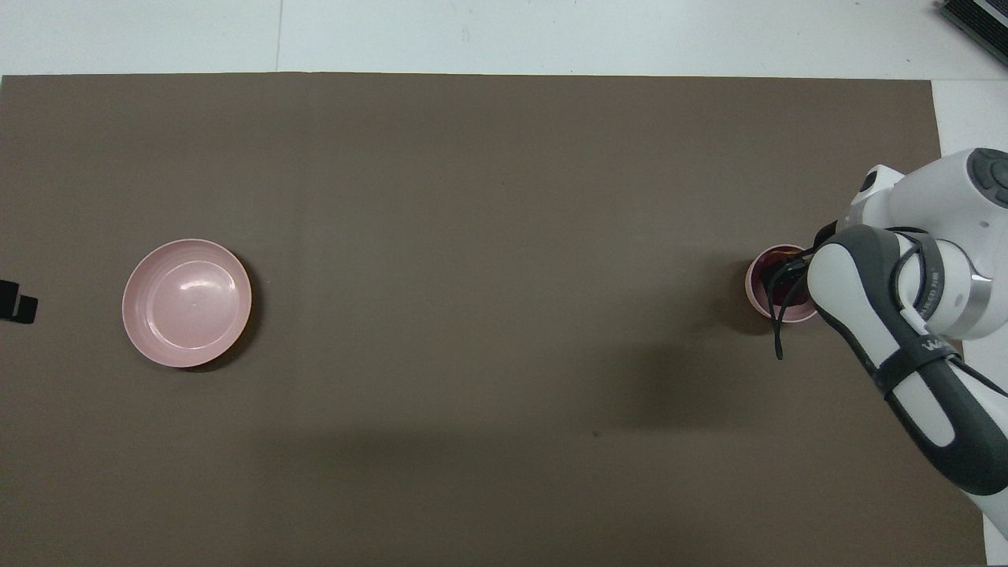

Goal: Move apple from plate to bowl

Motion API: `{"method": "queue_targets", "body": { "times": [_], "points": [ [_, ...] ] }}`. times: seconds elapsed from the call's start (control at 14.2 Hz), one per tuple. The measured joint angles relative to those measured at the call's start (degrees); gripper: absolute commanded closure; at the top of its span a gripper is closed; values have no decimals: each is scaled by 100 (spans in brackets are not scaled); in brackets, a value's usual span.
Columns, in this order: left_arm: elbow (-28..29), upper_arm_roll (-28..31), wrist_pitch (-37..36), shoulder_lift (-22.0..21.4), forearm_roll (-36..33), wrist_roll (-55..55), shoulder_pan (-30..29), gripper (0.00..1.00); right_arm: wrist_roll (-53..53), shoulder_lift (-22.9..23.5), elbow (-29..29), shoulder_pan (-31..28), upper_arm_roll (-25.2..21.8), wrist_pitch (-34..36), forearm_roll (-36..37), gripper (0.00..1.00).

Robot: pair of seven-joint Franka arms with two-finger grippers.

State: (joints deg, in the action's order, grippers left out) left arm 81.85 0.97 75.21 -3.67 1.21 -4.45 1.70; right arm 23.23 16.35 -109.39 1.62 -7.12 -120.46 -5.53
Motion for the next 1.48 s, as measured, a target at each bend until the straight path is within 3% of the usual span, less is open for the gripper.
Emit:
{"method": "queue_targets", "body": {
  "times": [0.99, 1.48],
  "points": [
    [0, 6, -2, 0, 0, 0, 0, 0, -176, 17, -7, 30, 37, 1, 0, 99],
    [0, 6, -3, 0, 0, 0, 0, 0, -176, 58, -23, 18, 21, 0, 0, 47]
  ]
}}
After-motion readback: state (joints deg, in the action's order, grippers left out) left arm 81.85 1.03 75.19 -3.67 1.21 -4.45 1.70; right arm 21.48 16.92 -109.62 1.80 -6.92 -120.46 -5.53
